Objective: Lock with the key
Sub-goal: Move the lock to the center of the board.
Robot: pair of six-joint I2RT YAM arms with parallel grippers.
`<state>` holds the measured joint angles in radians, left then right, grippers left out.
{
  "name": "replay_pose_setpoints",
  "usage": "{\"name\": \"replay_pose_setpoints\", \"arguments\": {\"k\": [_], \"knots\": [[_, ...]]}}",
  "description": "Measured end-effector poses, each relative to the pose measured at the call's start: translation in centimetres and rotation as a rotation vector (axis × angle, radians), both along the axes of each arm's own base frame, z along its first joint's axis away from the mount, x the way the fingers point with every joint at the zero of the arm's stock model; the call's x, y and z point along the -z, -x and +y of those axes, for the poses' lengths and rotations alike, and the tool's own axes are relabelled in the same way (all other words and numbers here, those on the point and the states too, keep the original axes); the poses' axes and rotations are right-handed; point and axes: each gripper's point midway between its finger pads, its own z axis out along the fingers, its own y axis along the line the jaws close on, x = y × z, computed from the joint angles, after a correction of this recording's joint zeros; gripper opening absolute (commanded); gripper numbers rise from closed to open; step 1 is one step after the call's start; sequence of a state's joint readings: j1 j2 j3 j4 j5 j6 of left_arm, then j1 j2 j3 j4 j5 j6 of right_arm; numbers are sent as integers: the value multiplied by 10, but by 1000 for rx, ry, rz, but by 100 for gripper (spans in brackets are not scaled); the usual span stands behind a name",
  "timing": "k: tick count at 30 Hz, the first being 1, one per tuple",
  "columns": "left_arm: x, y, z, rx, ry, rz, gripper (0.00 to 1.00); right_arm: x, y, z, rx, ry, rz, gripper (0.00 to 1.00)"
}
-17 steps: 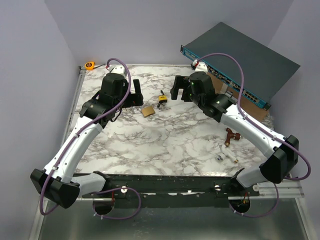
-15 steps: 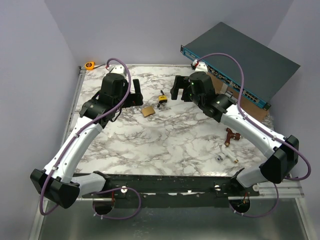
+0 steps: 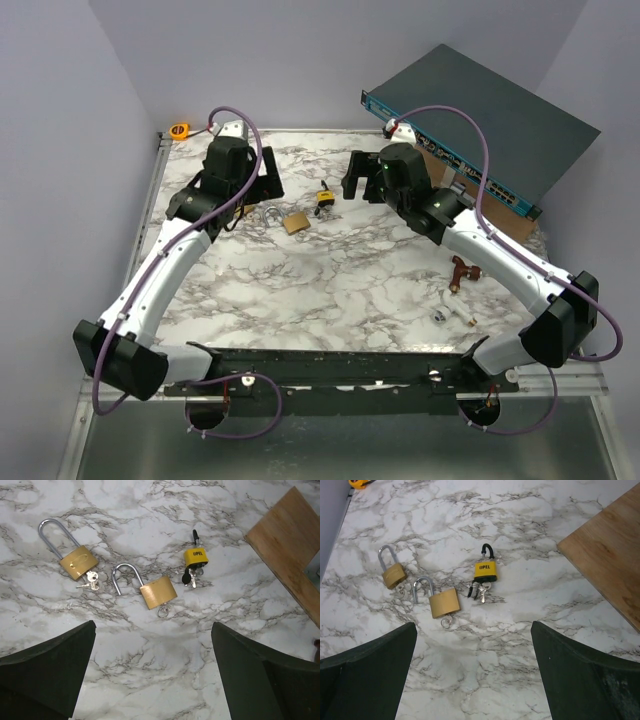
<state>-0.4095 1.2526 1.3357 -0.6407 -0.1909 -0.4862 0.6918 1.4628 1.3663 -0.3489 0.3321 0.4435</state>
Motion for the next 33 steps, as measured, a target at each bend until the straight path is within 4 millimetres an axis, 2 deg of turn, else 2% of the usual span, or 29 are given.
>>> {"name": "replay_pose_setpoints", "arguments": {"k": [5, 8, 10, 13, 20, 22, 27, 33], "knots": [[12, -37, 11, -68, 43, 32, 98, 0, 0, 0, 0, 0, 0, 100], [23, -73, 15, -102, 72, 56, 98, 0, 0, 0, 0, 0, 0, 100], [29, -89, 15, -113, 88, 65, 98, -1, 0, 0, -1, -1, -1, 100], [48, -119, 18, -131, 137, 100, 98, -4, 1, -1, 0, -5, -6, 100], [114, -175, 50, -237, 193, 212, 99, -14, 9, -7, -1, -18, -25, 100], [135, -183, 60, -267, 218, 250, 98, -15, 10, -9, -3, -16, -29, 100], [170, -196, 75, -319, 311, 327, 98, -14, 11, -10, -6, -8, -30, 100], [188, -200, 84, -361, 414, 378, 98, -11, 12, -11, -9, 4, -23, 100]]}}
